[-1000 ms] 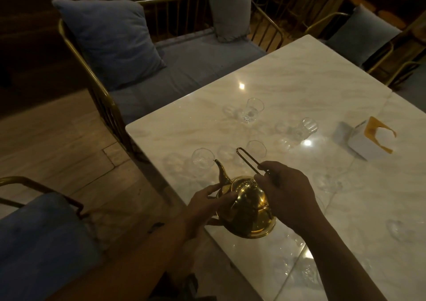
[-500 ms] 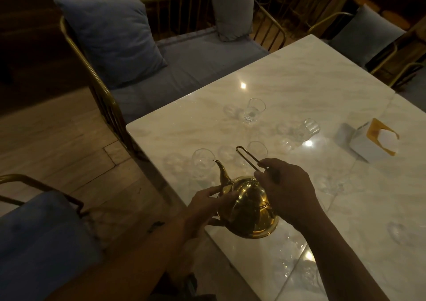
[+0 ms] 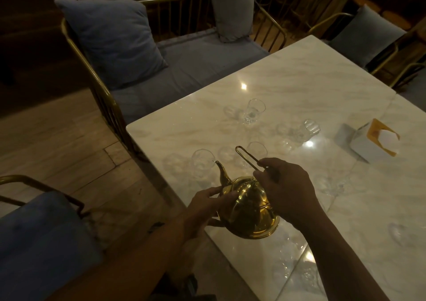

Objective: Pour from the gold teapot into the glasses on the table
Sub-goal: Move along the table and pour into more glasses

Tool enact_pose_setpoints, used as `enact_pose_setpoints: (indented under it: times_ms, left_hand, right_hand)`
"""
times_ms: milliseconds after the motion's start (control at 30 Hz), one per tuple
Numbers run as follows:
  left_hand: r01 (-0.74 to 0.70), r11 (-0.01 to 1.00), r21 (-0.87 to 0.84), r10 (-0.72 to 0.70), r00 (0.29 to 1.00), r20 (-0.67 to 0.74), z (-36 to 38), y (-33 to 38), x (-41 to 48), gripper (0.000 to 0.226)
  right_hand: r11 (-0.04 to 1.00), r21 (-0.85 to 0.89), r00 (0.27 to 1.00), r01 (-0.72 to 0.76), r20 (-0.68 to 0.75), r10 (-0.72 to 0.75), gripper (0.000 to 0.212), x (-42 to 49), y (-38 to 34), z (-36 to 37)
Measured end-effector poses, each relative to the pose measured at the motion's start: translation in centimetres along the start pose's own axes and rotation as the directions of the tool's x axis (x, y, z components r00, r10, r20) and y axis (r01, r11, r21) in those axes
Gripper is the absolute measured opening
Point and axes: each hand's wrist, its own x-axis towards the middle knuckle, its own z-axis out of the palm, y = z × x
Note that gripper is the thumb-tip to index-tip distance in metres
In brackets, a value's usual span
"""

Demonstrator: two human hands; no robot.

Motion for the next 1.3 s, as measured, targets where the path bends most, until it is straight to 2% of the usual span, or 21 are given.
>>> enact_pose_setpoints:
  times_ms: [233,400,700,1300]
  left_hand:
    - [0.004,1.000,0.002,-0.004,1.000,0.001,0.08,0.03,0.01,0.065]
    - [-0.009,1.000,-0.010,0.009,1.000,0.002,0.07,-0.01,-0.11,0.046]
    - [0.000,1.000,-0.004,0.000,1.000,-0.003,0.00,0.07,0.07,0.061]
    - [-0.017,1.000,0.007,0.017,1.000,-0.005,-0.08,-0.11,0.31,0.063]
  right_hand:
    - [1.000,0.009,1.000,0.011,0.001,-0.011,0.034,0.12,-0.34,-0.19]
    - [1.000,0.008,1.000,0.018,-0.005,-0.017,0.033,0.16,-0.40,-0.27]
    - [1.000,0.006,1.000,0.020,-0.002,-0.020,0.035,0.32,-0.55,-0.23]
    - [1.000,0.022,1.000,0.014,0.007,-0.014,0.035,0.49,-0.24,-0.23]
